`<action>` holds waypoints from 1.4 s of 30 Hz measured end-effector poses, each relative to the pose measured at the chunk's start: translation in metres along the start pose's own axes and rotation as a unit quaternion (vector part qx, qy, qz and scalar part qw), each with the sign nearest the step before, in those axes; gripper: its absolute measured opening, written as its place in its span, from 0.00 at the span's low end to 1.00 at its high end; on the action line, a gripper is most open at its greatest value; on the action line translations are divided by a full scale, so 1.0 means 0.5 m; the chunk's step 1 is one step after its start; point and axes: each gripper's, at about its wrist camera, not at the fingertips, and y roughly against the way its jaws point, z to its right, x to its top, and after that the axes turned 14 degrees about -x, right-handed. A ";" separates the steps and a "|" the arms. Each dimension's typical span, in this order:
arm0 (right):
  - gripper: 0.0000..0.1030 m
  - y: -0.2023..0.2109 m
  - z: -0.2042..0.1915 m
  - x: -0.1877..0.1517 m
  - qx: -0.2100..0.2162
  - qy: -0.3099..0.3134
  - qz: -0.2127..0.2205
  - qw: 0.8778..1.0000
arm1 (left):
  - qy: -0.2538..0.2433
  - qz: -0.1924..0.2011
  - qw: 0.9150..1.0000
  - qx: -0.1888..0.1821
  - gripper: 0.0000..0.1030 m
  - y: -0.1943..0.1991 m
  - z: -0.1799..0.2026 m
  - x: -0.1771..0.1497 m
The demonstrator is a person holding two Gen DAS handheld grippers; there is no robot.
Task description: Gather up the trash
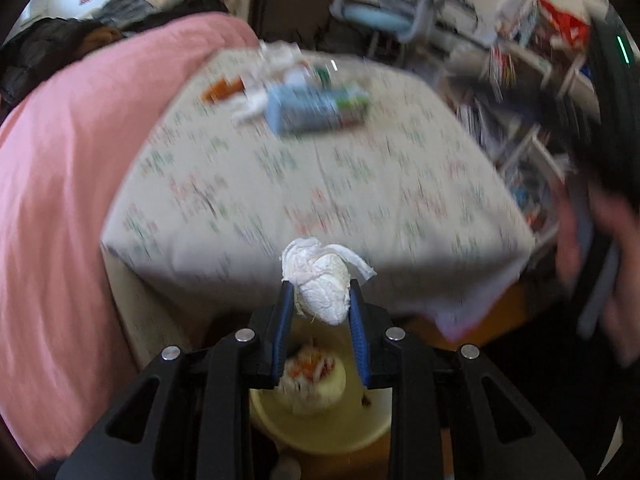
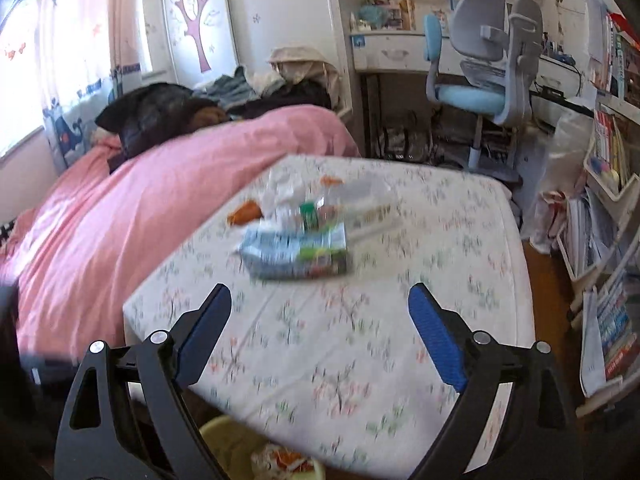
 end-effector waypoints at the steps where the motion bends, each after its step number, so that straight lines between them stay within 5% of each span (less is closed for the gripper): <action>1: 0.84 -0.008 0.002 0.013 0.008 -0.001 0.004 1.000 | -0.001 -0.010 1.000 -0.001 0.27 -0.005 0.008 -0.009; 5: 0.85 -0.037 -0.001 0.038 0.035 -0.008 0.007 0.999 | 0.008 -0.066 0.998 -0.004 0.32 -0.047 0.026 -0.050; 8: 0.85 -0.047 0.006 0.025 0.056 -0.022 -0.004 0.998 | 0.011 -0.070 0.997 -0.003 0.57 -0.058 0.029 -0.060; 11: 0.85 -0.051 0.024 0.022 0.077 -0.054 -0.021 0.995 | 0.016 -0.037 0.999 -0.015 0.68 -0.048 0.028 -0.048; 15: 0.88 -0.030 0.052 0.026 0.087 -0.087 -0.016 0.992 | 0.021 0.021 0.998 0.063 0.72 -0.040 0.015 -0.028; 18: 0.88 -0.028 0.057 0.022 0.073 -0.096 -0.027 0.992 | 0.009 0.094 0.985 0.146 0.77 -0.018 0.021 -0.006; 21: 0.88 -0.024 0.048 0.018 0.059 -0.086 -0.032 0.994 | 0.006 0.169 0.967 0.189 0.88 0.014 0.035 0.009; 25: 0.88 -0.014 0.032 0.011 0.043 -0.054 -0.023 0.997 | 0.019 0.212 0.953 0.217 0.89 0.032 0.042 0.026; 42: 0.89 -0.012 -0.002 -0.013 0.034 -0.006 -0.027 0.999 | 0.028 0.223 0.948 0.225 0.92 0.030 0.073 0.061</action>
